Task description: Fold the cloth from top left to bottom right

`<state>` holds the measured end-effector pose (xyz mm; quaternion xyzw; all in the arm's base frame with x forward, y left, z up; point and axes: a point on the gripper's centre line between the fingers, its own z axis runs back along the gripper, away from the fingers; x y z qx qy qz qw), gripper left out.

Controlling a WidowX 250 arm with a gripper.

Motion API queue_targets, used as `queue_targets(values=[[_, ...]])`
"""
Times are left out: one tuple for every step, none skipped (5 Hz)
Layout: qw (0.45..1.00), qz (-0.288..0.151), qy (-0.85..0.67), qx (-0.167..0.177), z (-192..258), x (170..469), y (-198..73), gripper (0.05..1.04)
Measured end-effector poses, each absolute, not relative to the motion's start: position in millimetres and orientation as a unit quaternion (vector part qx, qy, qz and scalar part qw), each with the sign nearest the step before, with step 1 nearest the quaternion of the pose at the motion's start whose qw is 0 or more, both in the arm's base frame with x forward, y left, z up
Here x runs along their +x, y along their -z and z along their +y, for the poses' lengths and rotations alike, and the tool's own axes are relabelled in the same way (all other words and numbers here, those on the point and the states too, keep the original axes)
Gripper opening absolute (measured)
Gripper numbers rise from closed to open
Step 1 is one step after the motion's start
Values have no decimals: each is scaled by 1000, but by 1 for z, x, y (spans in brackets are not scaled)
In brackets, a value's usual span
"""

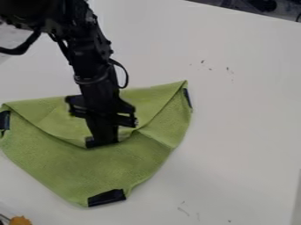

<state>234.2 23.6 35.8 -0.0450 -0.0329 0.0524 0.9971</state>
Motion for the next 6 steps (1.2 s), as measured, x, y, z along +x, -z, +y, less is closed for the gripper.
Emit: queue_targets(values=[[994, -38, -88, -50, -5, 208, -35, 485], [991, -33, -115, -68, -28, 188, -25, 796], [990, -38, -108, -79, -42, 188, -22, 1005], [991, -32, -97, -87, -50, 191, -13, 1005], [992, -33, -85, -86, -51, 200, -8, 945], [992, -37, -78, -90, -53, 206, -5, 756]])
